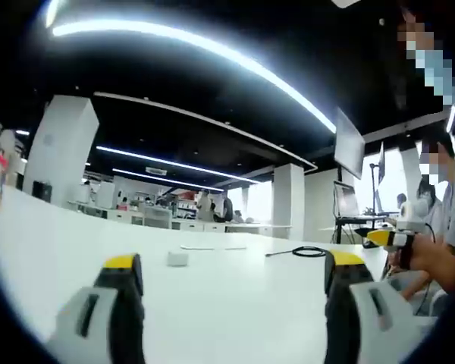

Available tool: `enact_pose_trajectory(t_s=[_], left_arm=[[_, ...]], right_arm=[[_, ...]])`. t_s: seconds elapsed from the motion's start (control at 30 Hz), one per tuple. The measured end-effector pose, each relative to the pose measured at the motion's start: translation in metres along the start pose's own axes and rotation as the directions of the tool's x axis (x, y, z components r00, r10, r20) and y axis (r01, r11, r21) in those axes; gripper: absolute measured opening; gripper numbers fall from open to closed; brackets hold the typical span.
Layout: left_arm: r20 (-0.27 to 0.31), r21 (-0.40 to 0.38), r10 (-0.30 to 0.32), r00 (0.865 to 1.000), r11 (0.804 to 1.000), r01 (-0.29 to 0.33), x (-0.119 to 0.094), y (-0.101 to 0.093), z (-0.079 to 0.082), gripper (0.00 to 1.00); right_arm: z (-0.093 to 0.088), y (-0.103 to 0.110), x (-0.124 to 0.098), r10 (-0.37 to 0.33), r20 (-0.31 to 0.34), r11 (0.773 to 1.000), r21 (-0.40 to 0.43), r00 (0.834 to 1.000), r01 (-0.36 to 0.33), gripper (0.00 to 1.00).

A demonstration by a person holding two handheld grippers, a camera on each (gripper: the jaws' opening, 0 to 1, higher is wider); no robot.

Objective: Plug the desk Type‑C cable into the charger adapter.

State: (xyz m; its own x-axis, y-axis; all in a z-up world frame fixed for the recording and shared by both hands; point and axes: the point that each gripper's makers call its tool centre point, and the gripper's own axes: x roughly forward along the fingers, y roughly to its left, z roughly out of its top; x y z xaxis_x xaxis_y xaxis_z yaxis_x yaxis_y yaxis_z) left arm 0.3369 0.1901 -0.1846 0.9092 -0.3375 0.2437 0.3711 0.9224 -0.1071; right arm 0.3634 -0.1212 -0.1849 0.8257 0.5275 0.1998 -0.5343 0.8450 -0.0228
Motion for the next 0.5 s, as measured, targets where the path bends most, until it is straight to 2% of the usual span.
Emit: enact_pose_trajectory(t_s=[0.3, 0.5], left_arm=[[-0.005, 0.015, -0.004, 1.0, 1.0, 0.004, 0.001, -0.002, -0.001, 1.0], [-0.003, 0.03, 0.024, 1.0, 0.999, -0.023, -0.001, 0.003, 0.004, 1.0]], right_arm=[[-0.007, 0.001, 0.002, 0.004, -0.007, 1.0, 0.005, 1.0, -0.004, 0.98], [-0.007, -0.009, -0.001, -0.017, -0.013, 1.0, -0.005, 1.0, 0.017, 0.99]])
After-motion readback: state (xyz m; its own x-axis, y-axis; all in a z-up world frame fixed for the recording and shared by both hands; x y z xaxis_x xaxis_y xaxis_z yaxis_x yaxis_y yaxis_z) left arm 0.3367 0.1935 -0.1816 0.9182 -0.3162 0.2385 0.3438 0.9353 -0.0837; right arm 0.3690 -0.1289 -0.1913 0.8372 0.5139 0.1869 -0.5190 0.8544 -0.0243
